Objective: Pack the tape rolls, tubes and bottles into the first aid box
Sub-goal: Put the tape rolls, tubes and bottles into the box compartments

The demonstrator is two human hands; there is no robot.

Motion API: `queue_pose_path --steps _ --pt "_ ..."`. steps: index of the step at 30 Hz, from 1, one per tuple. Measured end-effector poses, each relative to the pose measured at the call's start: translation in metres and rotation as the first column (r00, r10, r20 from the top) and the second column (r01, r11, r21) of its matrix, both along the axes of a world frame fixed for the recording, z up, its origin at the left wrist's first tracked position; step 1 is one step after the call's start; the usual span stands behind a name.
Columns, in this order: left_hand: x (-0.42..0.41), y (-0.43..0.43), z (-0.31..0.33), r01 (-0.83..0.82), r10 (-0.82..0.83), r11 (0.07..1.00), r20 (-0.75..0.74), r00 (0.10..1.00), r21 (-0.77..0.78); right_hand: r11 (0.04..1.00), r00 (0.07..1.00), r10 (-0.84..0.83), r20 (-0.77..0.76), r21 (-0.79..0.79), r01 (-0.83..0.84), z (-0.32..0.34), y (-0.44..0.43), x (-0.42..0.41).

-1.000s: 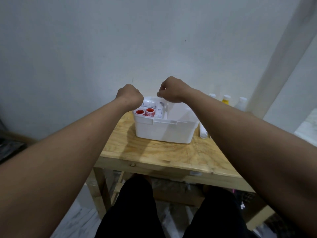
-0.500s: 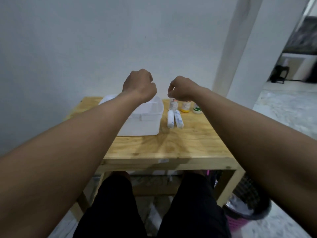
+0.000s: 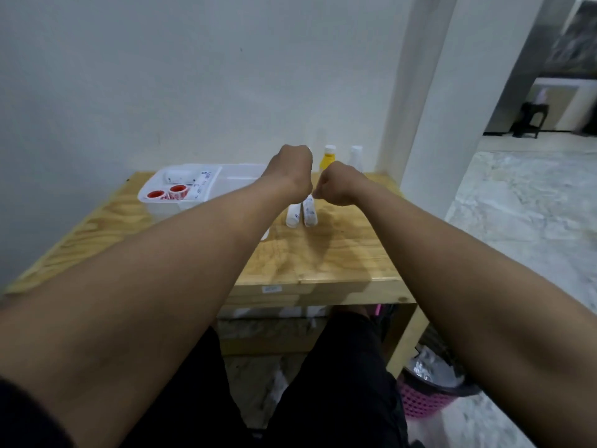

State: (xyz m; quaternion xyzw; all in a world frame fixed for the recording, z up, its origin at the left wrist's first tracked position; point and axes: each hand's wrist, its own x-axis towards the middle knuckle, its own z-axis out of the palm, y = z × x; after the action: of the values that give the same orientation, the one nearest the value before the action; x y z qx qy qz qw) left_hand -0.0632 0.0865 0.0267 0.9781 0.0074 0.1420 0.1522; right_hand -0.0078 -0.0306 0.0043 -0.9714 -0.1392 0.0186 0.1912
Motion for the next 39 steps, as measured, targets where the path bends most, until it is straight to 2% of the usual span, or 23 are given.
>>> queue_pose_path --steps 5,10,16,21,27,33,39 --pt "0.006 -0.014 -0.008 -0.090 0.088 0.996 -0.099 0.991 -0.017 0.997 0.993 -0.026 -0.113 0.076 0.034 -0.013 -0.002 0.005" --pt "0.014 -0.022 -0.017 -0.126 0.121 0.992 -0.182 0.976 -0.016 0.998 0.983 -0.041 -0.177 0.038 0.049 -0.015 -0.001 0.004" --pt "0.017 -0.025 -0.019 -0.163 0.161 0.987 -0.163 0.973 -0.002 0.986 0.957 -0.050 -0.286 0.140 0.093 -0.011 -0.005 0.004" --pt "0.016 -0.026 -0.024 -0.182 0.184 0.983 -0.172 0.968 0.027 0.986 0.936 -0.085 -0.341 0.110 0.129 -0.009 -0.005 0.008" --pt "0.020 -0.023 -0.032 -0.204 0.219 0.974 -0.183 0.958 0.101 0.989 0.876 -0.088 -0.474 0.067 0.135 -0.006 -0.012 0.013" --pt "0.019 -0.027 -0.034 -0.240 0.258 0.963 -0.173 0.950 0.120 0.975 0.883 -0.121 -0.454 0.114 0.192 -0.003 -0.034 0.008" --pt "0.012 -0.036 -0.019 -0.231 0.218 0.972 -0.204 0.954 -0.041 0.961 0.940 -0.145 -0.309 0.181 0.207 0.011 -0.048 -0.007"
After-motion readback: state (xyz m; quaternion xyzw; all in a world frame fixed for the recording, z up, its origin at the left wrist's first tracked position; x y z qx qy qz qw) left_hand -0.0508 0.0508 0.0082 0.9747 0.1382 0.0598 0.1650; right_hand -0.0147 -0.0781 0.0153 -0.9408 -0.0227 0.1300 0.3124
